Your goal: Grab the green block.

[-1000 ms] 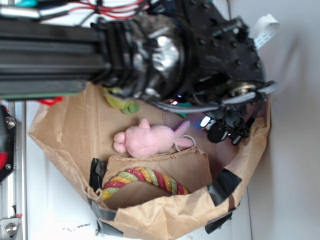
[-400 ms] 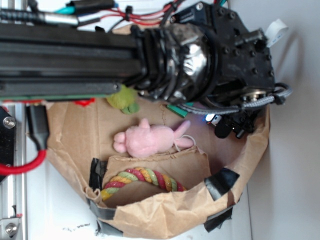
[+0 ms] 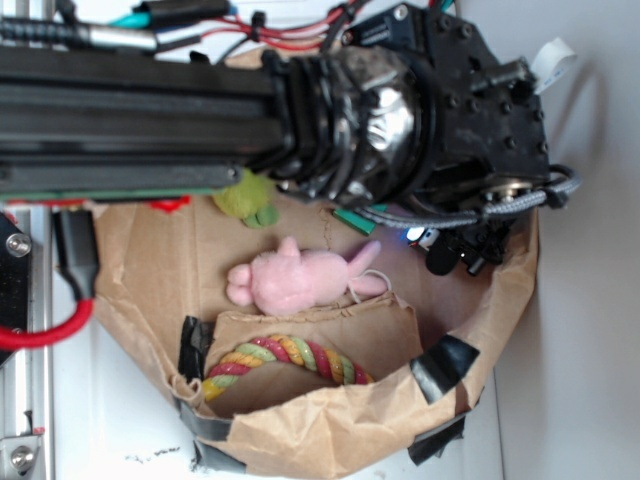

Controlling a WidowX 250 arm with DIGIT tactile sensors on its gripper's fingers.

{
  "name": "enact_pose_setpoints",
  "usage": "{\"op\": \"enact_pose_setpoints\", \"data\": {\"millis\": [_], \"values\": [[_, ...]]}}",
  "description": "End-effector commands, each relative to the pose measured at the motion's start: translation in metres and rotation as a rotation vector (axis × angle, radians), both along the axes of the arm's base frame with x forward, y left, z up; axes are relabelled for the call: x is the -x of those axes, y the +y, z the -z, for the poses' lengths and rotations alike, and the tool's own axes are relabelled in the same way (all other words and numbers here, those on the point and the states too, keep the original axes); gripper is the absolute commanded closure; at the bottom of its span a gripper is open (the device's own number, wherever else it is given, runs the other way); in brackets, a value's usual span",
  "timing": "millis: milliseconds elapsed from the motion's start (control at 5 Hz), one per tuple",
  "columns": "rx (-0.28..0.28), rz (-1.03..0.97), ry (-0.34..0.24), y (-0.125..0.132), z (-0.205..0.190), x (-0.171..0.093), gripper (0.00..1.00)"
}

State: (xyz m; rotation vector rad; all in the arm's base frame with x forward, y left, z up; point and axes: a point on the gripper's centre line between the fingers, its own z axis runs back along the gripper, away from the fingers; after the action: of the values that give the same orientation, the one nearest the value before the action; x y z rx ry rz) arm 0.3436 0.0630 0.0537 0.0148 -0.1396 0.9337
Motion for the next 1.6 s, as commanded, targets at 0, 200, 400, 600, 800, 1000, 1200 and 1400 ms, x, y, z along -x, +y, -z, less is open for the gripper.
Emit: {"op": "enact_pose_setpoints", "data": {"millis": [0, 200, 400, 600, 800, 1000, 1200, 1400], "values": [[-0.009, -0.025, -0.034, 0.027, -0.014, -0.009, 0.0], [-0.02, -0.042, -0.012, 0.033, -0.005, -0.011, 0.0], [-0.023, -0.056, 0.006, 0.038, 0.001, -0.015, 0.0], [-0.037, -0.057, 0.014, 0.039, 0.007, -0.017, 0.0], [-0.049, -0.062, 0.022, 0.04, 0.015, -0.018, 0.0], [-0.049, -0.048, 0.044, 0.038, 0.019, -0.019, 0.7], [-0.05, -0.06, 0.037, 0.037, 0.016, -0.019, 1.0], [-0.065, -0.054, 0.033, 0.037, 0.016, -0.02, 1.0]]}}
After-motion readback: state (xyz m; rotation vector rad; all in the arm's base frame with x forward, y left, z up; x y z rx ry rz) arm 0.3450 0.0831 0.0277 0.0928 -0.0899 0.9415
